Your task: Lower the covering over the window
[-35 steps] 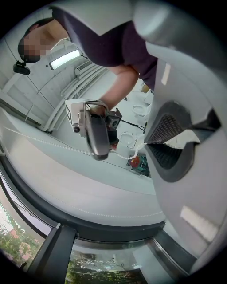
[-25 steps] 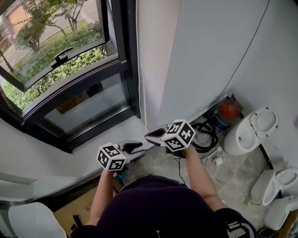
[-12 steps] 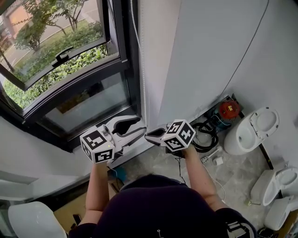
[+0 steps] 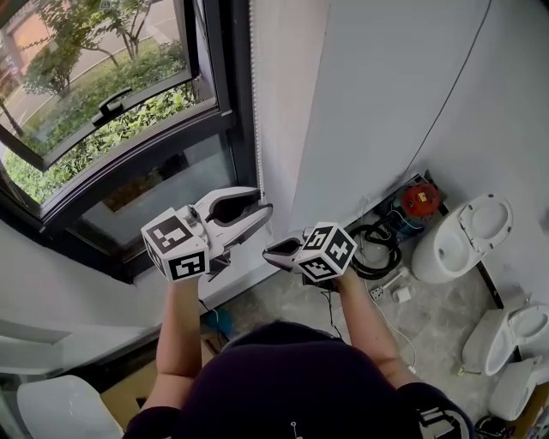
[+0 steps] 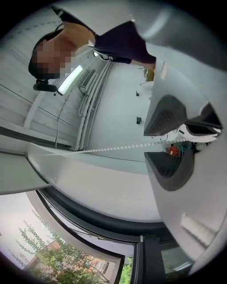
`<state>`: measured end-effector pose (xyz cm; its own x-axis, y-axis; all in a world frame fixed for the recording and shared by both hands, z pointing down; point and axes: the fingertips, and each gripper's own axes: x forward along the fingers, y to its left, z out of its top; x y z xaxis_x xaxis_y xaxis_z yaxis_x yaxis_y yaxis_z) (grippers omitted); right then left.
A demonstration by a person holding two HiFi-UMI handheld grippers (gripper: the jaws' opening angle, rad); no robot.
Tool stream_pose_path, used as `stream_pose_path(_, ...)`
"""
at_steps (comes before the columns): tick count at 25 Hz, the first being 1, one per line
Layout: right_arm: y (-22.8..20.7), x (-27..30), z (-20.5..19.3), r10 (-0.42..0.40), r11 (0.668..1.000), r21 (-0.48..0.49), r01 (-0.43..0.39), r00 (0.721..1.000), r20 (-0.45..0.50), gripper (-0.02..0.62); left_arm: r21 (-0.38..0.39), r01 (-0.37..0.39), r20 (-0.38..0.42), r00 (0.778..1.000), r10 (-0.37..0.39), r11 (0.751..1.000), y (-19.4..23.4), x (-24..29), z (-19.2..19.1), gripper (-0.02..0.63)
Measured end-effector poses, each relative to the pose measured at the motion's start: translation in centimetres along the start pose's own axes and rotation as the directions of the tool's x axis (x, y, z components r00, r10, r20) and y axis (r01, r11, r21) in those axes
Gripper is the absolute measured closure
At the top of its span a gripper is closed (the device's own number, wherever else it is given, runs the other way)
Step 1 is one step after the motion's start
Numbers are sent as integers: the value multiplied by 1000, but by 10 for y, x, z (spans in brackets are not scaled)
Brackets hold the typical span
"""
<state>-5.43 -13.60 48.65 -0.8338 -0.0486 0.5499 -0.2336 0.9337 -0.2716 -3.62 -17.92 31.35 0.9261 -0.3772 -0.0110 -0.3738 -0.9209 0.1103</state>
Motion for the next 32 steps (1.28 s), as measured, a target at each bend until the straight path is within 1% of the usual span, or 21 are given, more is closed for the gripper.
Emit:
stream_pose_path(2, 2, 2, 1, 4, 1000, -4, -4, 1000, 0, 582, -2, 11, 7, 1000, -11, 1000, 2, 2, 3, 536)
stream_pose_path(4, 3, 3, 2, 6, 1000, -6, -6, 1000, 1, 583, -13, 31, 9, 999, -31, 999, 0, 4, 5, 575)
stream_pose_path(5, 4, 3, 2, 6, 1000, -8, -6, 1000, 1, 583, -22, 37, 9, 999, -37, 999, -1, 4, 5, 580)
stream_pose_path(10, 1, 1, 0, -9, 1000, -12, 9, 1000, 2, 582, -78, 49, 21, 999, -48, 996, -4, 4, 4, 586)
stream_pose_path(13, -1, 1, 0, -18, 1000, -23, 17, 1000, -7, 583, -90, 41, 32, 999, -38, 995, -7, 4, 4, 588)
stream_pose_path(14, -2, 2, -2, -20, 999, -30, 20, 1000, -22, 583, -91, 37, 26, 999, -35, 995, -8, 4, 1, 588)
stream_pose_path(16, -4, 9, -13, -34, 998, -55, 29, 996, -80, 583, -93, 36, -13, 999, -38, 995, -8, 5, -13, 588)
stream_pose_path(17, -4, 12, -19, -37, 998, -60, 31, 994, -102, 583, -107, 41, -24, 999, -44, 993, -8, 6, -21, 588)
stream_pose_path(18, -4, 15, -24, -31, 998, -50, 26, 994, -105, 582, -133, 47, -19, 999, -50, 990, -9, 5, -26, 588)
stream_pose_path(20, -3, 20, -27, -11, 1000, -12, 10, 997, -82, 583, -178, 54, 8, 999, -53, 983, -9, 2, -31, 588)
stream_pose_path(21, -3, 21, -30, -10, 1000, -7, 9, 996, -85, 582, -178, 53, 3, 999, -53, 983, -10, 1, -34, 588)
stream_pose_path(23, -5, 25, -39, -19, 1000, -25, 16, 991, -133, 583, -162, 47, -43, 998, -54, 986, -10, 2, -45, 588)
stream_pose_path(24, -6, 28, -45, -21, 999, -29, 17, 988, -153, 582, -167, 49, -54, 997, -59, 985, -11, 3, -52, 588)
stream_pose_path(27, -5, 33, -56, -2, 1000, 6, 3, 988, -153, 581, -228, 61, -26, 997, -68, 972, -15, 0, -64, 588)
stream_pose_path(32, -7, 36, -66, -3, 1000, 13, 5, 985, -174, 583, -260, 58, -18, 998, -65, 964, -18, -2, -75, 588)
